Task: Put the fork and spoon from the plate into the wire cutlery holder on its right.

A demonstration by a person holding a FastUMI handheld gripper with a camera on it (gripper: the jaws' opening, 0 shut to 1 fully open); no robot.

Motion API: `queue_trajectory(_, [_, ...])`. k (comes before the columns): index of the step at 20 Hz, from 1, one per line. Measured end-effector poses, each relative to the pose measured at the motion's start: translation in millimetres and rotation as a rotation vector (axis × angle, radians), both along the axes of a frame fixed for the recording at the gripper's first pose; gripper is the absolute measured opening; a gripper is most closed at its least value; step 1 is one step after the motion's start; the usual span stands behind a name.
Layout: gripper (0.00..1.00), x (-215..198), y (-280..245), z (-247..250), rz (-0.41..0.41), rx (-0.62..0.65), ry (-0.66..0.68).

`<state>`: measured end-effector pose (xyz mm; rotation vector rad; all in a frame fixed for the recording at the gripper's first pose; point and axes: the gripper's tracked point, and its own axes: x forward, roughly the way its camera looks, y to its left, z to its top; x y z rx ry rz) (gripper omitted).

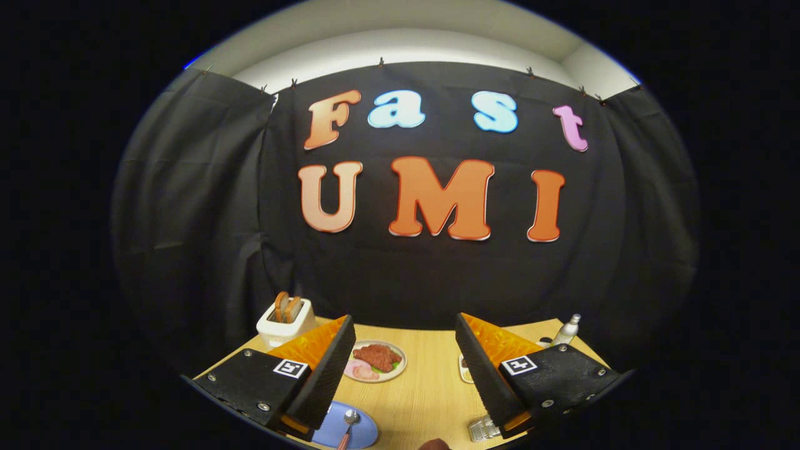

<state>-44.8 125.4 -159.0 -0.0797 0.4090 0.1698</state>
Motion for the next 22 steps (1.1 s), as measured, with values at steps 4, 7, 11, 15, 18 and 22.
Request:
queue_trajectory(4, [0.96,-19.5,17.3,-61.2,0.044,-0.031,0.198])
queue_trajectory(7, [0.96,-36.0,23.5,-102.1,0.050,-0.036,0.353])
queue_trajectory(11, [0.94,-71.6,30.2,-154.5,0.080,-0.072,0.526])
queue_trajectory(15, [0.87,-114.2,36.6,-200.0,0.113,-0.100,0.670])
queue_trajectory(18, [0.84,-141.6,44.1,-228.2,0.129,-0.106,0.731])
queue_trajectory(22, [0.73,-165.6,52.1,-253.5,0.142,-0.113,0.774])
